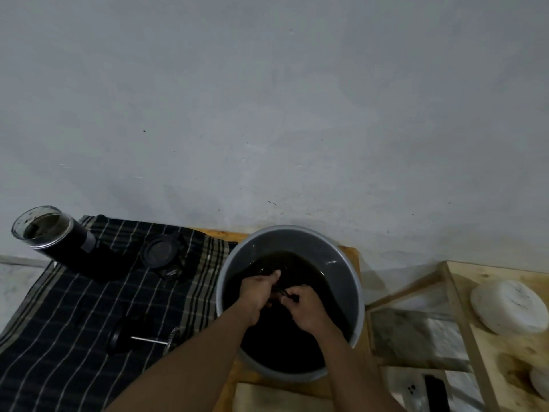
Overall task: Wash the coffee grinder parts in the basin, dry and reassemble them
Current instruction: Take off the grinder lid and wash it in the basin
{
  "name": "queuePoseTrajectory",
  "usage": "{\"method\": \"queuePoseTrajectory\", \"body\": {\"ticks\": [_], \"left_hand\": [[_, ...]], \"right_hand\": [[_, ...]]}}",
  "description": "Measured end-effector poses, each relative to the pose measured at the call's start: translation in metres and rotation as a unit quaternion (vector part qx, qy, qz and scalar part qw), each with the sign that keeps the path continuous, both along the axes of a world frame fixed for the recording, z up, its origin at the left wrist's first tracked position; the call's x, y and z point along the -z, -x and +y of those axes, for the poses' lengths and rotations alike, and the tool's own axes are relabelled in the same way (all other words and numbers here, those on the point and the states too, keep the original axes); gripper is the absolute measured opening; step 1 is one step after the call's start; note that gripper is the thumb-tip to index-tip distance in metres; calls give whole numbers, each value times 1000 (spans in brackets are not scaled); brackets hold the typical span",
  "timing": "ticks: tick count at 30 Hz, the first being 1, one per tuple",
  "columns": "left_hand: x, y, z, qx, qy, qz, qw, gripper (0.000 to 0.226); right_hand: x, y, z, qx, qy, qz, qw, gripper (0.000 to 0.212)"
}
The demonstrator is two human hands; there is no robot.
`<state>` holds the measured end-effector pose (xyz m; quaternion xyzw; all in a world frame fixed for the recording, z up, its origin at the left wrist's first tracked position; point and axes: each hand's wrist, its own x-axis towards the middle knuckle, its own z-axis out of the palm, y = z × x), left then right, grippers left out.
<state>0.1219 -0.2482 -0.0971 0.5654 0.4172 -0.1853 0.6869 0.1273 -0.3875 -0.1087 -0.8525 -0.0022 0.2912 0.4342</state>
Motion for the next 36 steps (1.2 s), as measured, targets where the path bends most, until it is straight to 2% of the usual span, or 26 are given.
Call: {"method": "queuePoseTrajectory", "body": {"ticks": [3, 5, 8, 11, 13, 15, 19, 24, 27, 30, 33, 36], "left_hand": [[2, -2, 4, 96, -79, 14, 992, 23], [11, 2, 6, 187, -141, 13, 972, 22], [22, 13, 5, 284, -200, 34, 937, 18], [27, 18, 3, 268, -222, 55, 936, 20], [27, 18, 0, 247, -237, 60, 938, 28], [28, 17, 0, 218, -236, 59, 945, 31], [24, 14, 0, 215, -196, 28, 956, 23], [10, 10, 4, 144, -162, -47, 975, 18], [3, 10, 10, 152, -219, -118, 956, 19], [-7, 12, 10, 160, -258, -156, 940, 17], [-16, 10, 9, 165, -291, -182, 925, 13], [-25, 9, 9, 174, -314, -217, 908, 18]], "right_hand": [[8, 5, -1, 80, 11, 73, 994, 19], [13, 8, 0, 136, 36, 81, 987, 17], [19, 8, 2, 152, 87, 76, 982, 26], [12, 5, 10, 127, 154, 71, 977, 16], [11, 4, 11, 122, 195, 78, 970, 35], [9, 3, 10, 112, 207, 84, 968, 44], [4, -7, 2, 80, 156, 51, 983, 31], [-15, -16, -4, 64, 69, 3, 996, 13], [-29, -16, -2, 33, 81, -65, 994, 14], [-37, -12, 2, 17, 122, -133, 983, 27], [-40, -8, 2, -10, 98, -173, 980, 12], [-44, -6, 2, -13, 70, -217, 974, 13]]}}
